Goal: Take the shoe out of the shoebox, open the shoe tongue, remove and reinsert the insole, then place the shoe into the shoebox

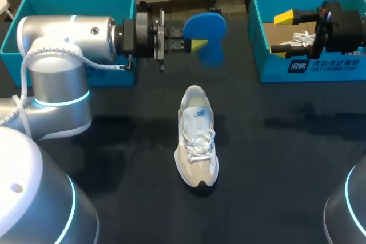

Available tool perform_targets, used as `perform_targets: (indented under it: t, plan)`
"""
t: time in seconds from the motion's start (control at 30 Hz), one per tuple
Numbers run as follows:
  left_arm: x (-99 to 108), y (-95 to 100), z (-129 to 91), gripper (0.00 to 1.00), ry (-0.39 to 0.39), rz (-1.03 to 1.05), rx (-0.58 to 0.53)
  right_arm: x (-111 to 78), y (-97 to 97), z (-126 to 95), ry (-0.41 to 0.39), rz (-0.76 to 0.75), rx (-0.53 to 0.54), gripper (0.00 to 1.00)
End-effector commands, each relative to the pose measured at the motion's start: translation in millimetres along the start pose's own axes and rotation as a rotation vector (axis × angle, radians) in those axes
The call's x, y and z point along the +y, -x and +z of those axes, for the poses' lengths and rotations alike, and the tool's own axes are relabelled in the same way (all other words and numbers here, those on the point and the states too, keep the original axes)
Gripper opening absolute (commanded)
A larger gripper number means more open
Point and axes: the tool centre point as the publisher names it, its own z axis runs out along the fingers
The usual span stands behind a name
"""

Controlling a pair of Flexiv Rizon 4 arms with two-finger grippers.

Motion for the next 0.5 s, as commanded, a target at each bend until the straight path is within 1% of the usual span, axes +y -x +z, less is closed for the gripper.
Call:
perform_targets:
  t: [0.03, 0.37, 0.4, 0.43, 0.5]
  plan:
    - [0.7, 4.5, 0.1, 0.0, -0.03, -0.374, 0.045, -0.2, 0.3, 0.9, 0.002, 0.0, 0.0, 1.0]
    - [0.7, 4.5, 0.1, 0.0, -0.03, -0.374, 0.045, -0.2, 0.3, 0.9, 0.002, 0.0, 0.0, 1.0]
    - [-1.3, 3.7, -0.6, 0.0, -0.017, -0.496, 0.056, -0.2, 0.3, 0.9, 0.002, 0.0, 0.0, 1.0]
    - [-2.3, 3.8, -1.1, 0.0, -0.015, -0.517, 0.062, -0.2, 0.3, 0.9, 0.002, 0.0, 0.0, 1.0]
    - [-3.7, 3.7, -2.2, 0.0, 0.006, -0.628, 0.067, -0.2, 0.3, 0.9, 0.002, 0.0, 0.0, 1.0]
